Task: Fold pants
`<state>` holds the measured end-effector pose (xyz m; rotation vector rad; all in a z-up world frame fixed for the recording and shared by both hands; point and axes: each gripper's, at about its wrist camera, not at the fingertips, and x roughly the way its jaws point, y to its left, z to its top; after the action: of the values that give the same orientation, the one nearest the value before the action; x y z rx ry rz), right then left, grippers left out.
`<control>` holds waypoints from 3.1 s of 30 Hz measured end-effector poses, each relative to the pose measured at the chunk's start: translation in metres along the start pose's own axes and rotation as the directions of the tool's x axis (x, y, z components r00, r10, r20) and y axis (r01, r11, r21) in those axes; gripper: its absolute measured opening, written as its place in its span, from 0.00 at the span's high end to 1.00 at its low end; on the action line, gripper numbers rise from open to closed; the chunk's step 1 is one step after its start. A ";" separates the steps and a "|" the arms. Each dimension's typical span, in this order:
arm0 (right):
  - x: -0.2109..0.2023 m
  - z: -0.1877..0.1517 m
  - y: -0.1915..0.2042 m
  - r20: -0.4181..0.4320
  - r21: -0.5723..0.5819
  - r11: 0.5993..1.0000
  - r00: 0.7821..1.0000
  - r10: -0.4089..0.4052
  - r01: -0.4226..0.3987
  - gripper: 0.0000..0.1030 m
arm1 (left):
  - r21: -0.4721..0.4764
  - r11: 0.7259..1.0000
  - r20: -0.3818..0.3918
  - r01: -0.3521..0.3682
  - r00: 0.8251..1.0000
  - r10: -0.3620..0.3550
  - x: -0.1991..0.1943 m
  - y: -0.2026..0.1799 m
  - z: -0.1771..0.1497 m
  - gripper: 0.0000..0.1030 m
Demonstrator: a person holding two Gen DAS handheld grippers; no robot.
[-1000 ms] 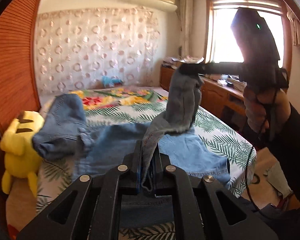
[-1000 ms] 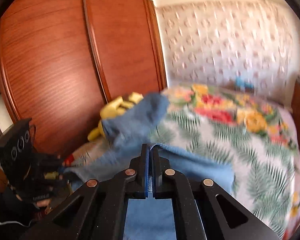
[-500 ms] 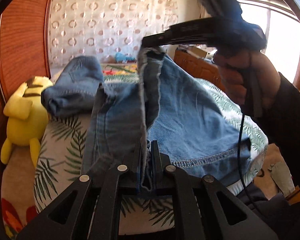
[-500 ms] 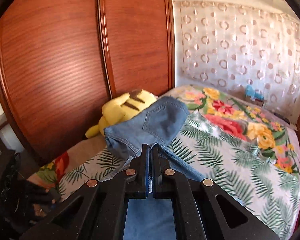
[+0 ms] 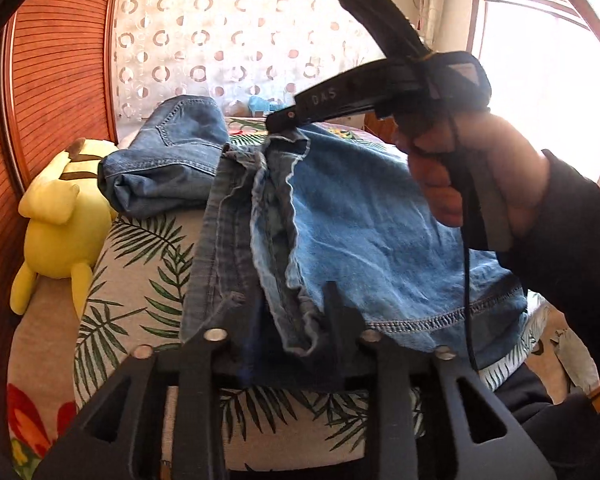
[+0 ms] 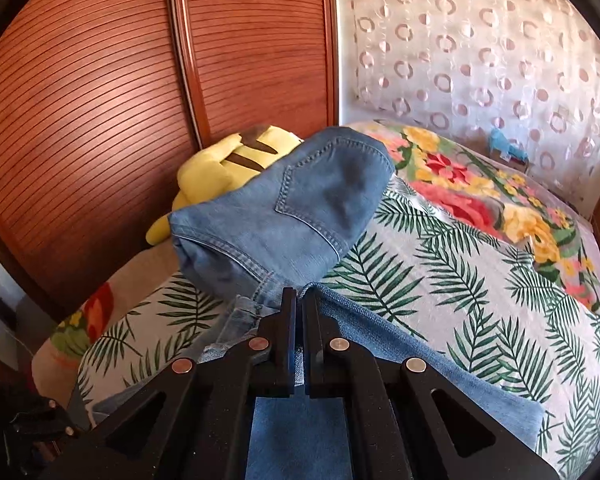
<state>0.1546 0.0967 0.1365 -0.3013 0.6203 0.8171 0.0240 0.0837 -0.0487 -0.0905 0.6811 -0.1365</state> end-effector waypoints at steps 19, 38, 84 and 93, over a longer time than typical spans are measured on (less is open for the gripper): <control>-0.085 -0.083 -0.076 0.082 0.053 0.992 0.990 -0.114 0.110 0.49 | -0.013 0.999 0.009 -0.045 0.999 0.045 0.012 0.006 0.008 0.18; -0.130 -0.240 -0.092 -0.063 0.251 0.958 0.990 -0.125 0.137 0.49 | -0.068 0.993 -0.063 -0.098 0.994 0.094 0.038 0.033 -0.010 0.18; -0.175 -0.179 -0.126 0.113 0.177 0.974 0.980 -0.164 0.143 0.94 | -0.021 0.997 -0.007 -0.070 0.998 0.070 0.028 0.004 0.009 0.18; -0.199 -0.220 -0.204 0.011 0.322 0.903 0.952 -0.305 0.285 0.93 | 0.044 0.999 0.016 -0.001 1.000 0.000 0.035 -0.035 0.029 0.18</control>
<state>0.1177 -0.2582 0.0911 -0.0711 0.6199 0.4229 0.0664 0.0450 -0.0436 -0.0487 0.6622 -0.1499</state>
